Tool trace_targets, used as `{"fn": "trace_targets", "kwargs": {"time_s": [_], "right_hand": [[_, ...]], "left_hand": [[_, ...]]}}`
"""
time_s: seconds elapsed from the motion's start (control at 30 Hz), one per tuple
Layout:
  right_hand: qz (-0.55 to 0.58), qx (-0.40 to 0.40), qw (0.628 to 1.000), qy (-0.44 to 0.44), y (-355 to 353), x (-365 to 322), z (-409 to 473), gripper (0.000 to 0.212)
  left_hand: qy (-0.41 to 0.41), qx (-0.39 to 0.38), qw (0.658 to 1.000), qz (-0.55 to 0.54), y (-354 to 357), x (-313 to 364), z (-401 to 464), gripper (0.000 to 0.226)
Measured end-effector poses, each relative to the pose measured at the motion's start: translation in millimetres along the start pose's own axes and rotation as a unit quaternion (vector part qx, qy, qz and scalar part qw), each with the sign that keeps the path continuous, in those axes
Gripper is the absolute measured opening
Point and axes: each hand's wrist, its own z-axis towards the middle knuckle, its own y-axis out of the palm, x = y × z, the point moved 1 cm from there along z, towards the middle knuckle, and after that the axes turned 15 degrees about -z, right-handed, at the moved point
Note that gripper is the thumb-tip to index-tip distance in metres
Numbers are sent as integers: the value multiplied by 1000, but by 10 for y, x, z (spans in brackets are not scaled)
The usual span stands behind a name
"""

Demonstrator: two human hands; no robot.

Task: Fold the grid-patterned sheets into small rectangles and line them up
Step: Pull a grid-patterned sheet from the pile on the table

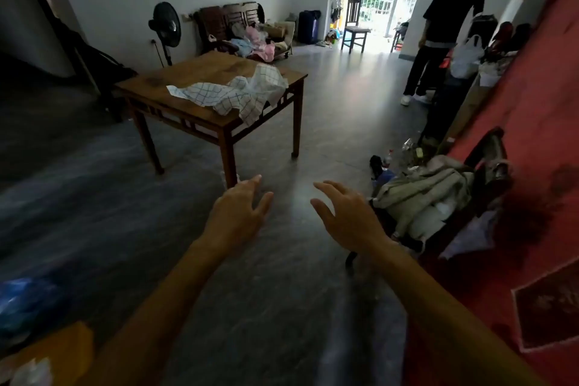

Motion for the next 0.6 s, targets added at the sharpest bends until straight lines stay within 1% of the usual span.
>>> {"fn": "trace_targets", "kwargs": {"time_s": [0.1, 0.3, 0.43, 0.6], "right_hand": [[8, 12, 1000, 9, 36, 52, 502, 49], [13, 15, 1000, 24, 145, 300, 1306, 47], [21, 1, 999, 30, 397, 533, 1840, 48], [38, -2, 999, 29, 796, 1057, 2619, 47]], "left_hand": [[-3, 15, 1000, -2, -78, -146, 504, 60], [-2, 0, 1000, 6, -38, -214, 1368, 59], [-18, -7, 1000, 11, 147, -386, 1968, 60], [-36, -20, 999, 11, 507, -568, 2866, 61]]}}
